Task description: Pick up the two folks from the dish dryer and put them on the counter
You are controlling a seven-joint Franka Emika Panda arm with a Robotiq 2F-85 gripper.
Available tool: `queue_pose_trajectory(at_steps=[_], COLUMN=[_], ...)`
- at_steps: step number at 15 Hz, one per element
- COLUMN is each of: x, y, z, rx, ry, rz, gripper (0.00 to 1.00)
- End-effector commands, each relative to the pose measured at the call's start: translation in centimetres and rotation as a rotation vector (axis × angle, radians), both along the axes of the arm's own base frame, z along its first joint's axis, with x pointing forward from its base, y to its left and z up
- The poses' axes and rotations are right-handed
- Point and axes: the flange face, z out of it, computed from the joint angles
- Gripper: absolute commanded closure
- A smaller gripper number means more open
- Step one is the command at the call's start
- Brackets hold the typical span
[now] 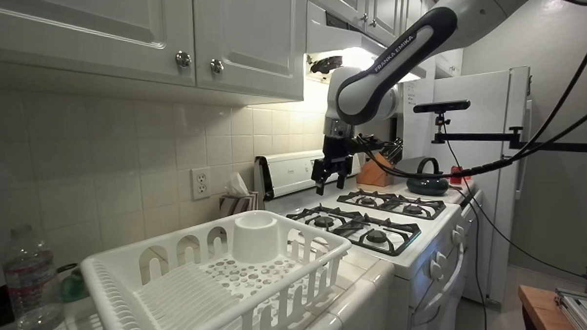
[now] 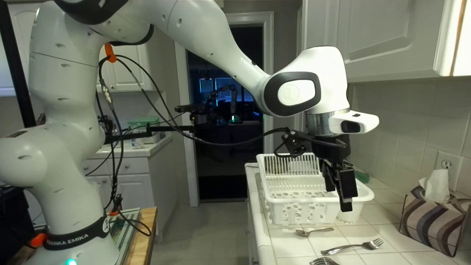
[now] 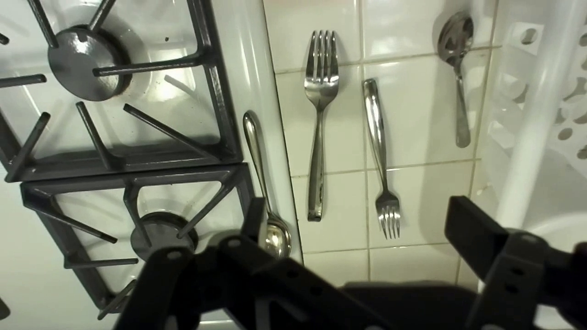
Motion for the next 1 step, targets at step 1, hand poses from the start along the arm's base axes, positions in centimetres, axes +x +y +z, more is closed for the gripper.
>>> queue_pose_trajectory(at_steps=[1], x=[0.0], y=[-0.08], z=[0.03], rx=[0.0], ry=[0.001], rz=[-0.001], gripper=[0.0])
